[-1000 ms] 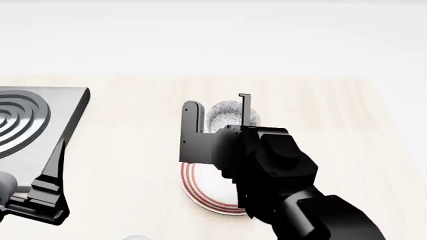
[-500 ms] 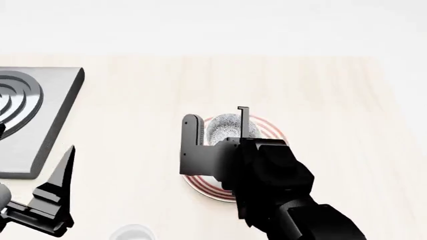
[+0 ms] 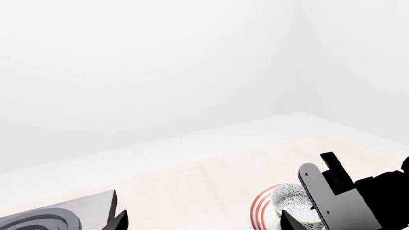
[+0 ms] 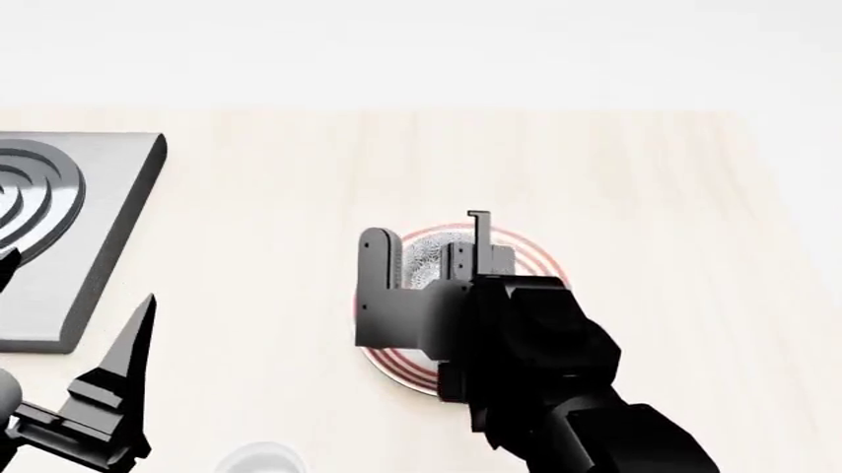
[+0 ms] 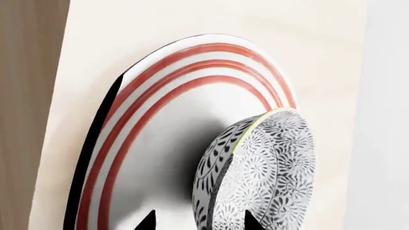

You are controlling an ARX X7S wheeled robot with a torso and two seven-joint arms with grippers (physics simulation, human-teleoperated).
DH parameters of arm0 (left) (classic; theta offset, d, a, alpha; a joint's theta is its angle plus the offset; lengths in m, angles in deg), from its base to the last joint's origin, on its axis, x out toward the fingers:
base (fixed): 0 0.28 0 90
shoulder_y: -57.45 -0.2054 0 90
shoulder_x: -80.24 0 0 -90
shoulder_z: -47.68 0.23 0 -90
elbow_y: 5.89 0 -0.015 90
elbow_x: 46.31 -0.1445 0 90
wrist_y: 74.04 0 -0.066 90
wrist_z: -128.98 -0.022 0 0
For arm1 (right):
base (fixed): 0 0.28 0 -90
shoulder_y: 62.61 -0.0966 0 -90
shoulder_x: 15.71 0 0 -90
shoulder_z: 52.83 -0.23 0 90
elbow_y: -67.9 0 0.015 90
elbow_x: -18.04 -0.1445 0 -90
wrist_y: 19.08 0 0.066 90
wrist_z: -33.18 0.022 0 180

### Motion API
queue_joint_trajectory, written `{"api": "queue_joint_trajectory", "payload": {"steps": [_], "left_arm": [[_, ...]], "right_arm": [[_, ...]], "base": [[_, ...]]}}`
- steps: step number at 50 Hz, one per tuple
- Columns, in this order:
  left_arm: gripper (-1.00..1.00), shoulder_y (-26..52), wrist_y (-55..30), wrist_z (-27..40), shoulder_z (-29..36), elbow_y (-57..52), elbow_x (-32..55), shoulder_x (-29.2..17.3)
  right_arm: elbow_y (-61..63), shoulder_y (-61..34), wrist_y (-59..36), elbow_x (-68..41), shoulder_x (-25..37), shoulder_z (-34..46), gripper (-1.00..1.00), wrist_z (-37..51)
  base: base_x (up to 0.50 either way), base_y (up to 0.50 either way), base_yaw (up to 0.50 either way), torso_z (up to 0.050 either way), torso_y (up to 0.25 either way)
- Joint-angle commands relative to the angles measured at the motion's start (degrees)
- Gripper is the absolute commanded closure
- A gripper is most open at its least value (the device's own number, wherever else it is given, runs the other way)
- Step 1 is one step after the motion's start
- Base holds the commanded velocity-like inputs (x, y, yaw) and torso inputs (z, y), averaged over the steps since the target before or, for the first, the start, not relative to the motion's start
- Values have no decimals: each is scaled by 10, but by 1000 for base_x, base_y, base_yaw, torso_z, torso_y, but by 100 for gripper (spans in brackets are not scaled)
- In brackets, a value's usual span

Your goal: Pick the akita bowl between the plate and the ramekin and place it on the plate.

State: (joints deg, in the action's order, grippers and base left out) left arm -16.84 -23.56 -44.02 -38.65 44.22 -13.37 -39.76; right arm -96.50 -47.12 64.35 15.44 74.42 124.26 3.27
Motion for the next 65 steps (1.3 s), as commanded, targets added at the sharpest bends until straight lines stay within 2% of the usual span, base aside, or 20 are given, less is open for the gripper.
{"api": "queue_joint_trajectory", "payload": {"steps": [1, 15, 18, 23, 29, 36, 44, 51, 56, 58, 65], "left_arm": [[-100, 0, 2, 1, 0, 2, 2, -1], [-100, 2, -1, 6, 2, -1, 4, -3], [-100, 2, -4, 8, 1, -6, 6, -5], [-100, 2, -8, 13, -3, -16, 8, -8], [-100, 7, -20, 19, -3, -30, 15, -10], [-100, 8, -27, 26, -4, -44, 21, -13], [-100, 7, -24, 29, -4, -49, 19, -14], [-100, -5, 28, 29, -10, -40, -8, -3], [-100, -27, 75, 27, -21, -33, -22, 11], [-100, -32, 94, 32, -40, -27, -13, 26], [-100, -45, 151, 46, -76, -52, -28, 41]], "right_arm": [[-1, -2, 8, 3, 0, 1, -100, 6], [11, -10, 0, 3, 7, 1, -100, 2], [105, -16, -56, 2, 43, 0, -100, -1], [327, -30, -183, -4, 132, -3, -100, -6], [497, -46, -278, -12, 198, -7, -100, -17], [642, -63, -347, -19, 258, -18, -100, -20], [800, -63, -384, -33, 331, -50, -100, 3], [971, -18, -375, -57, 408, -135, -100, 102], [1045, 47, -360, -55, 449, -194, -100, 223], [1104, 99, -355, -62, 477, -239, -100, 311], [1241, 218, -315, -137, 568, -364, -100, 482]], "base": [[0, 0, 0, 0, 0], [0, 0, 0, 0, 0], [0, 0, 0, 0, 0], [0, 0, 0, 0, 0], [0, 0, 0, 0, 0], [0, 0, 0, 0, 0], [0, 0, 0, 0, 0], [0, 0, 0, 0, 0], [0, 0, 0, 0, 0], [0, 0, 0, 0, 0], [0, 0, 0, 0, 0]]}}
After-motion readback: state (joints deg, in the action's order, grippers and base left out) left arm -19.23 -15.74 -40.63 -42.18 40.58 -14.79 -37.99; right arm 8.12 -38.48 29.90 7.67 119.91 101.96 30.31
